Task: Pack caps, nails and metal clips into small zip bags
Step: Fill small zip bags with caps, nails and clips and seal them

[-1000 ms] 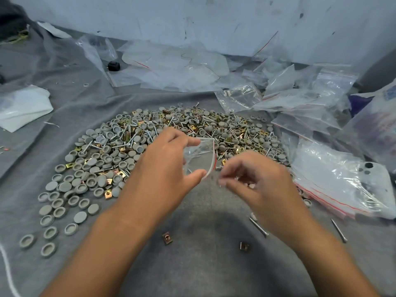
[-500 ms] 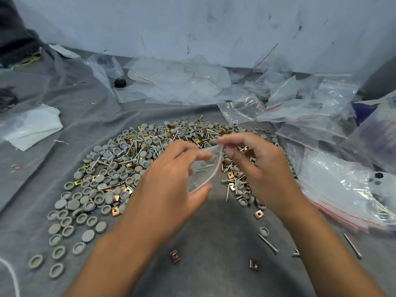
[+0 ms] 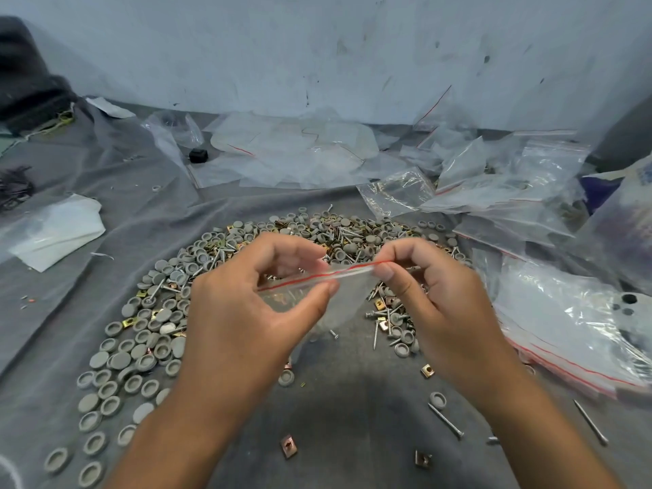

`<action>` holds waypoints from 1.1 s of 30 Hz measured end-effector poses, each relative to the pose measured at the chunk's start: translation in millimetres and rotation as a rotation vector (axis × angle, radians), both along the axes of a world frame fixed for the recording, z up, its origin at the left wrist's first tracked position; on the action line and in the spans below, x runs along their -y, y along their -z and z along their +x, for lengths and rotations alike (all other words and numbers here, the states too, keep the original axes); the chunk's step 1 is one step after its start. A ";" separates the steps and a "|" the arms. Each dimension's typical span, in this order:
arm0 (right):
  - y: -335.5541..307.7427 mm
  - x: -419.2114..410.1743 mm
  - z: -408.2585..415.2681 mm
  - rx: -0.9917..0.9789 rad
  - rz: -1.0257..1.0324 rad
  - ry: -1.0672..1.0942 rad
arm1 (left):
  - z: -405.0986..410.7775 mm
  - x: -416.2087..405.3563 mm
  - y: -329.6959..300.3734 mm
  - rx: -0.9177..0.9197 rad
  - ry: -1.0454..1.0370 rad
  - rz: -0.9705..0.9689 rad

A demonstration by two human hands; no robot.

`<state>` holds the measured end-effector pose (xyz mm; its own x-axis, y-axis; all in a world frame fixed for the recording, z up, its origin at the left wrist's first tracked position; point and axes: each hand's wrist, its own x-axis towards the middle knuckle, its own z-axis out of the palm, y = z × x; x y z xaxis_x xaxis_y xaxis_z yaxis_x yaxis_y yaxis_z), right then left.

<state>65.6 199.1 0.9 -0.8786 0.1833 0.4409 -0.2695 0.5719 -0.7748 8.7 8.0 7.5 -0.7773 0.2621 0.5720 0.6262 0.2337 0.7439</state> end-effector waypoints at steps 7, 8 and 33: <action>-2.5 15.0 7.1 -0.123 0.049 0.051 | 6.0 -5.9 -5.8 -0.021 0.012 0.108; -3.4 16.0 7.4 -0.124 0.050 0.024 | 6.8 -6.3 -6.1 -0.015 0.017 0.116; -0.2 -12.8 4.3 -0.120 -0.222 0.023 | -2.4 -1.2 -9.0 0.185 0.160 0.339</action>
<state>69.9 211.8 1.1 -0.8169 0.3067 0.4884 -0.3559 0.3983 -0.8454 6.2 9.2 16.5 -0.8398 0.2092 0.5010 0.4830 -0.1335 0.8654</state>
